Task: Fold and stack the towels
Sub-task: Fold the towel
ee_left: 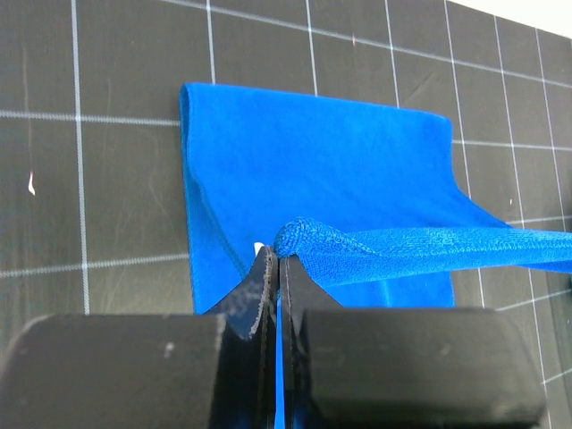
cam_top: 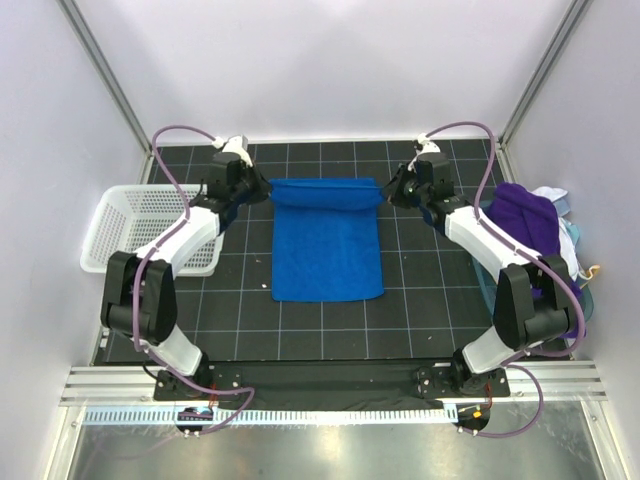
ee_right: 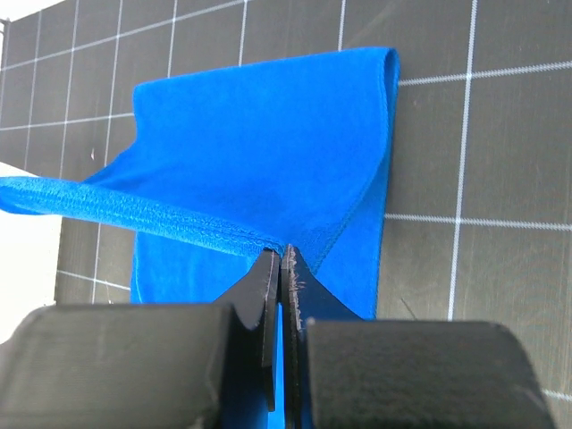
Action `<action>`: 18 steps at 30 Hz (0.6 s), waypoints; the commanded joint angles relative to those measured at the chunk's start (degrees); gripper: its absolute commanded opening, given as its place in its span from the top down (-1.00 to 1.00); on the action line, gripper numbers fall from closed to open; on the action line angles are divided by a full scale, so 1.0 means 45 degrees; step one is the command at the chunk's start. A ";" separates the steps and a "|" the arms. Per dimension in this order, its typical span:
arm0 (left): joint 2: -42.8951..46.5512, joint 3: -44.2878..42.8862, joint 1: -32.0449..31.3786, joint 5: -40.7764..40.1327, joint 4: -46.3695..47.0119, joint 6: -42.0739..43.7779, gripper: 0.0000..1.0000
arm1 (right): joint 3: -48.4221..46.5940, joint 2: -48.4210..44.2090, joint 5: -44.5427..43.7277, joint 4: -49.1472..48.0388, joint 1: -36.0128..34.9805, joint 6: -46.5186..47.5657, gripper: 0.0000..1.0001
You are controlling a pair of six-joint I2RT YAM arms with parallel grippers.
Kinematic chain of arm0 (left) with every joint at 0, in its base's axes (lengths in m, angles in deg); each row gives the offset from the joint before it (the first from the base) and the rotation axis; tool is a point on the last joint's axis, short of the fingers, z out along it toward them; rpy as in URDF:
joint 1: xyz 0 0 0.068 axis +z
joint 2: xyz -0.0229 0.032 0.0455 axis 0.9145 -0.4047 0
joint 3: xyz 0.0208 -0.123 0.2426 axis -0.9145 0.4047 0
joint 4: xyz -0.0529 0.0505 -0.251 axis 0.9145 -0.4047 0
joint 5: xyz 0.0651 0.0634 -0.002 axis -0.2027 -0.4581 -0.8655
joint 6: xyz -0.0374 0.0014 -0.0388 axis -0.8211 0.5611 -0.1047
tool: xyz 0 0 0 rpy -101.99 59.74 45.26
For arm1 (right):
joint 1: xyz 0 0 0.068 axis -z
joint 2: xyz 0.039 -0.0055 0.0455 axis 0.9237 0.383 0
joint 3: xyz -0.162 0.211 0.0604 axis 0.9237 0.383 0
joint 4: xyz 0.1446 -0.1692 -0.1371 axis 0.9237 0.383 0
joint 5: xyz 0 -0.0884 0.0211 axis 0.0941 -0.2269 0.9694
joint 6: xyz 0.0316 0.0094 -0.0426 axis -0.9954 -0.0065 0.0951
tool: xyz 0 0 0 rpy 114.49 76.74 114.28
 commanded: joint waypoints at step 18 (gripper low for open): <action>0.2475 0.1467 -0.0235 -0.0284 0.0022 0.0207 1.00 | 0.1592 -0.2255 -0.0663 0.0050 -0.0469 0.0048 0.98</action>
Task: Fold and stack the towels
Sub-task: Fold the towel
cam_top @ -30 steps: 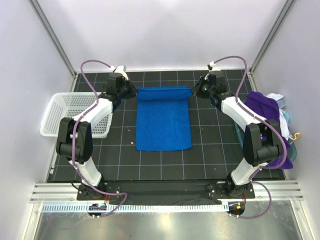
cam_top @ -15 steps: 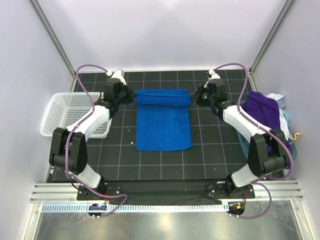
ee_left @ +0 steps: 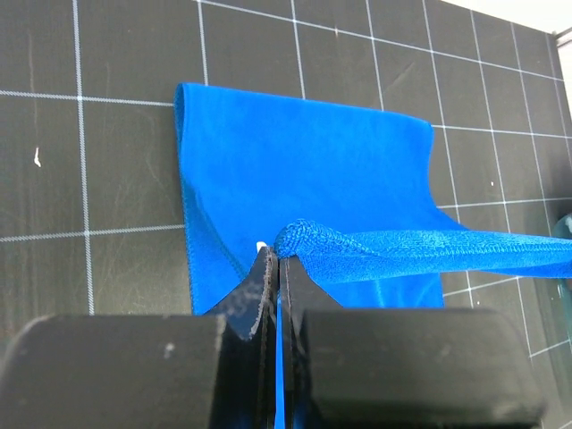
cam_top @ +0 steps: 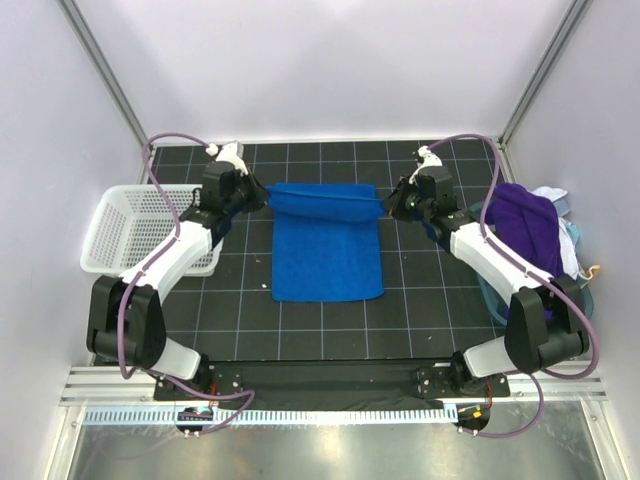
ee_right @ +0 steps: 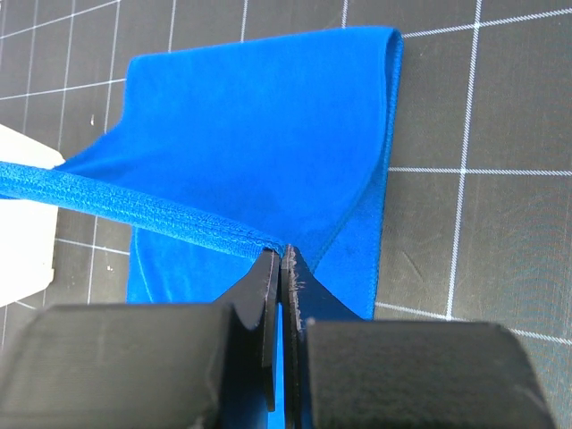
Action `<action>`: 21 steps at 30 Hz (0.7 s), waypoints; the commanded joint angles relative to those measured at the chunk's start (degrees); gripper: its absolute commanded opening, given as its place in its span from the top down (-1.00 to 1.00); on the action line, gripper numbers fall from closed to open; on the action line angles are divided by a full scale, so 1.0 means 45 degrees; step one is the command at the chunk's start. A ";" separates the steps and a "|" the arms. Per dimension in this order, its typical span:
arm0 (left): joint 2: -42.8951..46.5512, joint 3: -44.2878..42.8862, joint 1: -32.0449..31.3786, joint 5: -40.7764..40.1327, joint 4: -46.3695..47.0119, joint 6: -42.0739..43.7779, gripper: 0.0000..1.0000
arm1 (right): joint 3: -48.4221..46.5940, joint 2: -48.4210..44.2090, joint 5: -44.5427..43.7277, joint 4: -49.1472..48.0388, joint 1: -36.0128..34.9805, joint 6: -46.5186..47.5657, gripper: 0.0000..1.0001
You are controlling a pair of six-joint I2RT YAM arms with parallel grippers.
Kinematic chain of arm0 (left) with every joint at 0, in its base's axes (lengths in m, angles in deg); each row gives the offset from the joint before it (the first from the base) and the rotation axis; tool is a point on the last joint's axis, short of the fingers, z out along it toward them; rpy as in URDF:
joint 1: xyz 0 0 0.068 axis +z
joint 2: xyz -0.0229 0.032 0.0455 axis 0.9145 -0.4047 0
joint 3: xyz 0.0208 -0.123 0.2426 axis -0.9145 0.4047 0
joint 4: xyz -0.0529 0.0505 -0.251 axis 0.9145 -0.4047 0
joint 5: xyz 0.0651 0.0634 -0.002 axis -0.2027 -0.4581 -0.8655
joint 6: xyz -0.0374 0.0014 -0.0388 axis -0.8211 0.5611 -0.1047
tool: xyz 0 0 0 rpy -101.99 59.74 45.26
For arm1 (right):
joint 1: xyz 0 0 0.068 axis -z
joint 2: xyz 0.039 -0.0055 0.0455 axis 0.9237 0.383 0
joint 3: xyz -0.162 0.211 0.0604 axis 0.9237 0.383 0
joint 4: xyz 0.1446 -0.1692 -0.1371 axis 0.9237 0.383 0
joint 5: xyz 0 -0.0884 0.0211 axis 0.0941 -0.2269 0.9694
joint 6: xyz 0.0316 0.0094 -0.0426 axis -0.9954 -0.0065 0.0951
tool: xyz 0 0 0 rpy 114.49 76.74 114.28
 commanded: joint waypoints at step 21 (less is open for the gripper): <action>0.1655 0.1514 -0.0626 -0.0490 0.0231 0.0397 1.00 | 0.0878 -0.1630 -0.1084 0.0330 -0.0764 0.0117 0.98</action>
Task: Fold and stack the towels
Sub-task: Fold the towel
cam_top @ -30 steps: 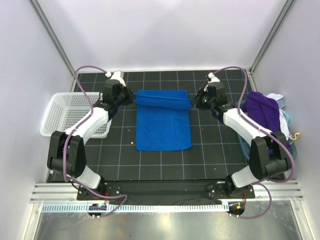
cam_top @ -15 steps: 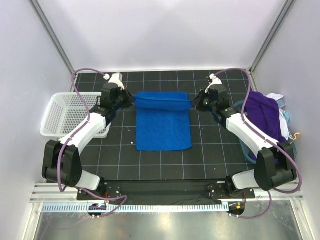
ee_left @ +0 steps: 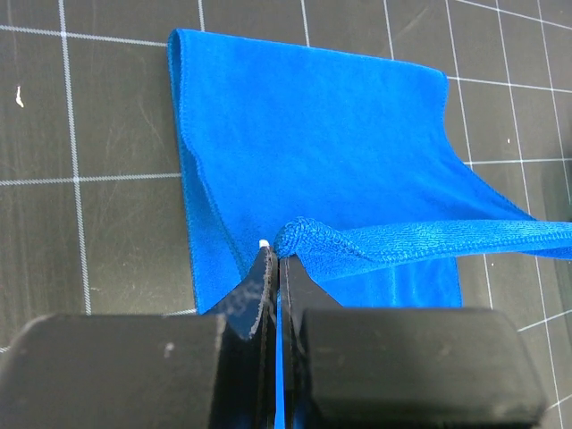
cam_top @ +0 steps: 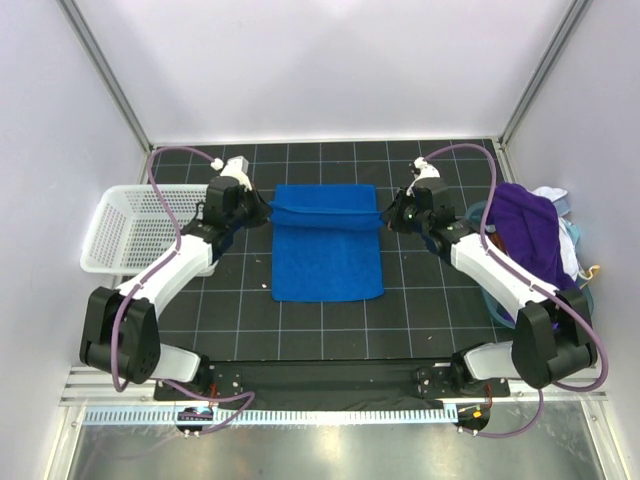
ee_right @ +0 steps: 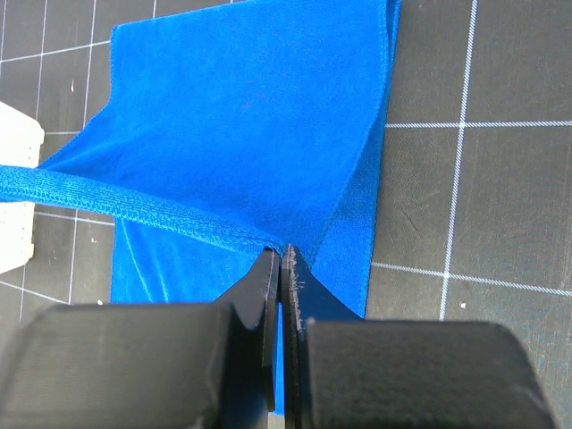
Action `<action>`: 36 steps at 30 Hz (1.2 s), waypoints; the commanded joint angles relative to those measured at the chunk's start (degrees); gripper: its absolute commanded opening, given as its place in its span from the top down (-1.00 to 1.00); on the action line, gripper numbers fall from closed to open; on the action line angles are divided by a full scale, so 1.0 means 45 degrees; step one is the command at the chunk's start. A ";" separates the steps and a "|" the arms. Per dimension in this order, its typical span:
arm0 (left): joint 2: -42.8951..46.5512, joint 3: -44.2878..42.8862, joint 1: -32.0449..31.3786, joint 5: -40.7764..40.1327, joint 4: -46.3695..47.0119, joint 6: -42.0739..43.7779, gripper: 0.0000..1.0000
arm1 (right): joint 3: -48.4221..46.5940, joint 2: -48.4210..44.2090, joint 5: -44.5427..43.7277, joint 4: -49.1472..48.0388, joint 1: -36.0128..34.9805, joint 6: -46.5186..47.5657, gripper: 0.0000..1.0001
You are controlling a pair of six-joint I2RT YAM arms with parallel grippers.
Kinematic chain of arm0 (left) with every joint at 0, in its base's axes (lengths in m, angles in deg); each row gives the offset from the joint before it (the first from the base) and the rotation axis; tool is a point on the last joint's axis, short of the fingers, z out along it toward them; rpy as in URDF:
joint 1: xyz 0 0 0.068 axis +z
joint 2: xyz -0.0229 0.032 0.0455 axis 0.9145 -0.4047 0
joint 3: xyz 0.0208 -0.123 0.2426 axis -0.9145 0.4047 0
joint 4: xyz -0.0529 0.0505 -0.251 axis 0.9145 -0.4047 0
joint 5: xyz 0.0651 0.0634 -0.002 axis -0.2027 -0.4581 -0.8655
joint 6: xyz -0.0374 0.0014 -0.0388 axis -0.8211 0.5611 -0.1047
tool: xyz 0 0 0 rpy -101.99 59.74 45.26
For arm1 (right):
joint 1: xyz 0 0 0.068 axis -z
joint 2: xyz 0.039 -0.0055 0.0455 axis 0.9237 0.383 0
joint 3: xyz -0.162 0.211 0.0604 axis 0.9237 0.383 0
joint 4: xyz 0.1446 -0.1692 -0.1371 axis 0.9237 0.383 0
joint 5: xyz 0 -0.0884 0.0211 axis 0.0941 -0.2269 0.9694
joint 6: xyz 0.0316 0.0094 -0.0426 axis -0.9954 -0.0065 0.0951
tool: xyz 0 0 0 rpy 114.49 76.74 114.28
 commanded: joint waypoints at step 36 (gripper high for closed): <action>0.1128 0.2372 -0.0737 -0.0257 0.0724 0.0085 1.00 | 0.1721 -0.0673 -0.0541 -0.0185 -0.0617 0.0019 0.98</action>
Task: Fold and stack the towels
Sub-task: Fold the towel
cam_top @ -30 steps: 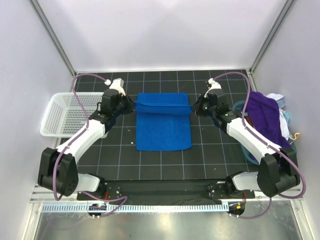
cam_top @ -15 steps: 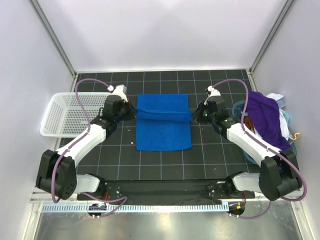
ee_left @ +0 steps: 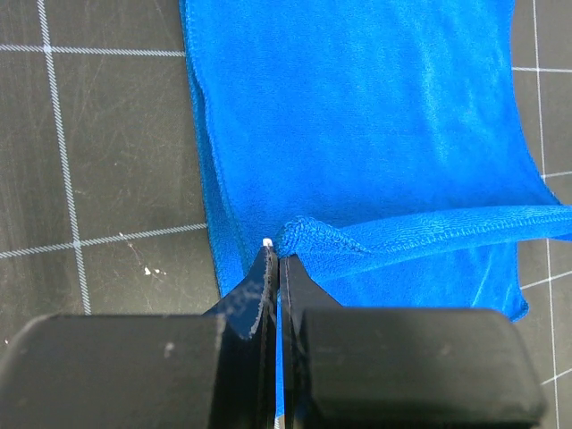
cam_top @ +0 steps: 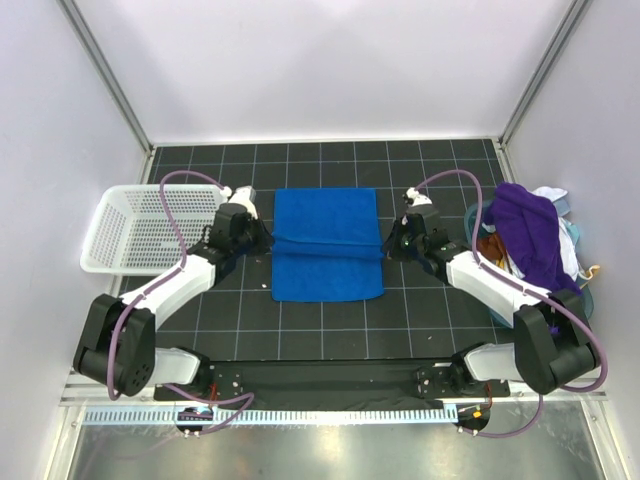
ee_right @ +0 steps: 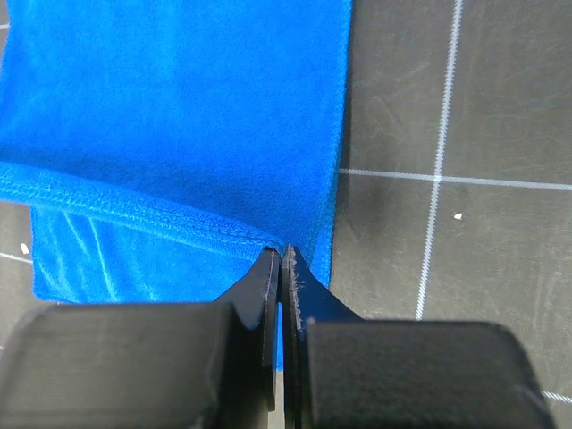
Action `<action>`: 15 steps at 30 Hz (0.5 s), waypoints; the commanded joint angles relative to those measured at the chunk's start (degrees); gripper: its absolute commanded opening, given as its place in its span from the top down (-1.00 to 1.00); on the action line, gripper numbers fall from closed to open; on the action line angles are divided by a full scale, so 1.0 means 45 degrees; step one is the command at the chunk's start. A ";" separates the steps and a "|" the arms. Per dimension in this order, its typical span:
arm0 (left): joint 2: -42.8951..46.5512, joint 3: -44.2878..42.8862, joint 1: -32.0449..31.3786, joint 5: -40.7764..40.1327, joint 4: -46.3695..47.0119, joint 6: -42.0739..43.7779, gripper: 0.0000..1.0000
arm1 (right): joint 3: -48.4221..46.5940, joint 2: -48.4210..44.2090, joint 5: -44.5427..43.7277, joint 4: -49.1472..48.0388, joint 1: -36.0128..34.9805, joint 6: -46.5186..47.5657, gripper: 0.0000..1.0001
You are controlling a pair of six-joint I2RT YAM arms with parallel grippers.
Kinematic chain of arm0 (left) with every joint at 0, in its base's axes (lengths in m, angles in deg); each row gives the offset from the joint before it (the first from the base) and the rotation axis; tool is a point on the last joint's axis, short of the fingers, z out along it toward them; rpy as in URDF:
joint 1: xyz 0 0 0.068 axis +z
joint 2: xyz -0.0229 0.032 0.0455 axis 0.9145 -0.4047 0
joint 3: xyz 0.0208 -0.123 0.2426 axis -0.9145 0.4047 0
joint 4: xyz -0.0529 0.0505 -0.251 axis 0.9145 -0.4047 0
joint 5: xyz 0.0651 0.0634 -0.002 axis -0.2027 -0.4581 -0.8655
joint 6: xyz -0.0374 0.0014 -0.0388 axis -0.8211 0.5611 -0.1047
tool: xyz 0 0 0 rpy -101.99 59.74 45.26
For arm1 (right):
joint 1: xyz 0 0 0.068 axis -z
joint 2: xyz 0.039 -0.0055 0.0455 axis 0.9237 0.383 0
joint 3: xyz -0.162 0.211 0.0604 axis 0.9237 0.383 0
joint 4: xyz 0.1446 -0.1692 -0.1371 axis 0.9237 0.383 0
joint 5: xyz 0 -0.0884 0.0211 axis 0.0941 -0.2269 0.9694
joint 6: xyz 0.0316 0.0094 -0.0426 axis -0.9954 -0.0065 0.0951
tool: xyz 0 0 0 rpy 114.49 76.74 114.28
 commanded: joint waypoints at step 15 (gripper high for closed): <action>0.1837 -0.0428 -0.0101 -0.0126 -0.0198 -0.0149 1.00 | -0.1517 -0.1544 -0.0816 0.1021 -0.0048 0.0209 0.98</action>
